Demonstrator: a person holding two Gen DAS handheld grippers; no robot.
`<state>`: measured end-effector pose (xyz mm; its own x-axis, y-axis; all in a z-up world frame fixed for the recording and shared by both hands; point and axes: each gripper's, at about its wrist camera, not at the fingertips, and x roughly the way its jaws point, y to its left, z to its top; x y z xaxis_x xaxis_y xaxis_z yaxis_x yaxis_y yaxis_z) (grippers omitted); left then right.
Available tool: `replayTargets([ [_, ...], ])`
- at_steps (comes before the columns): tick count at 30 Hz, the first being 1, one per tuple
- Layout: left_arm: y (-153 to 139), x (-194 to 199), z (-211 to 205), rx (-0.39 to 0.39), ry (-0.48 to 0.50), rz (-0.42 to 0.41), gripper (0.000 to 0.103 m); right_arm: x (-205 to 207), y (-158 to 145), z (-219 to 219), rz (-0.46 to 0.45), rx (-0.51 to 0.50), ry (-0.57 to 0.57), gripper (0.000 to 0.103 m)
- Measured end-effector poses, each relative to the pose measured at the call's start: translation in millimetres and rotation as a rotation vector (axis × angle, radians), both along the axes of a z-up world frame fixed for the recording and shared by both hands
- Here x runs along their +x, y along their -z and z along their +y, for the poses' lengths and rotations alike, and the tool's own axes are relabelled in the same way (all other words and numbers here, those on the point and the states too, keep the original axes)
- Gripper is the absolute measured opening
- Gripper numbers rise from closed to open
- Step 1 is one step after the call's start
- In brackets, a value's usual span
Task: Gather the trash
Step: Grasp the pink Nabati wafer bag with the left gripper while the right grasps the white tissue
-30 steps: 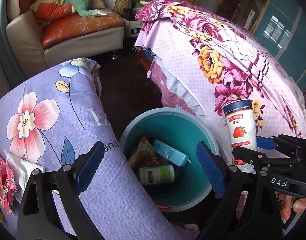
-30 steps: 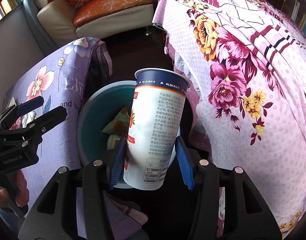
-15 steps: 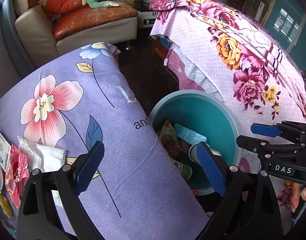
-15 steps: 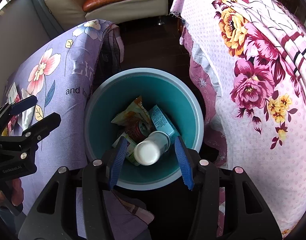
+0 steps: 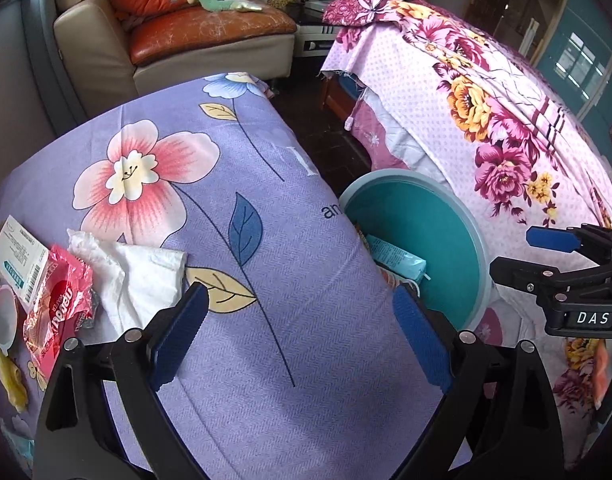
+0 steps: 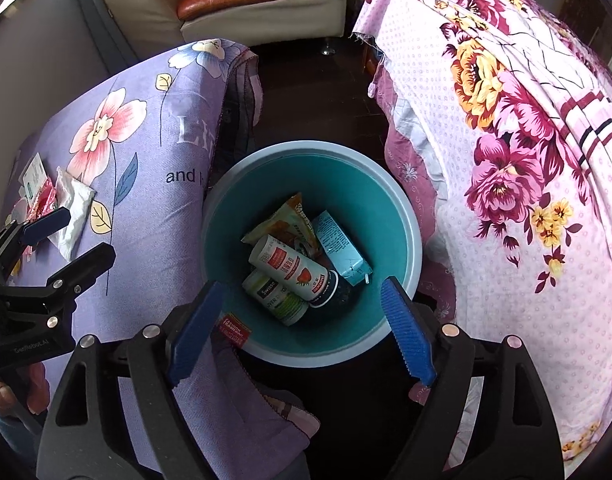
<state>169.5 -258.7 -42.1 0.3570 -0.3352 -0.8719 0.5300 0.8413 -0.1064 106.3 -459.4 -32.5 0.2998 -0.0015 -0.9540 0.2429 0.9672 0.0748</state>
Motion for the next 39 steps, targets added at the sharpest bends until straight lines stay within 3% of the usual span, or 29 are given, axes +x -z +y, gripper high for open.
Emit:
replayTargets([
  [21,-3.5,22.7,186.6,-0.001,-0.265,0.008,0.094,49.7,-12.4,151.9,0.013,-0.028,-0.279,0.083],
  [30,-4.1,31.0,218.2,-0.008,-0.304,0.013,0.094,58.8,-18.5,184.1,-0.021,-0.120,-0.376,0.083],
  [39,-2.5,30.6,233.9,-0.001,-0.304,0.012,0.094,64.8,-14.3,200.0,-0.004,-0.129,-0.414,0.083],
])
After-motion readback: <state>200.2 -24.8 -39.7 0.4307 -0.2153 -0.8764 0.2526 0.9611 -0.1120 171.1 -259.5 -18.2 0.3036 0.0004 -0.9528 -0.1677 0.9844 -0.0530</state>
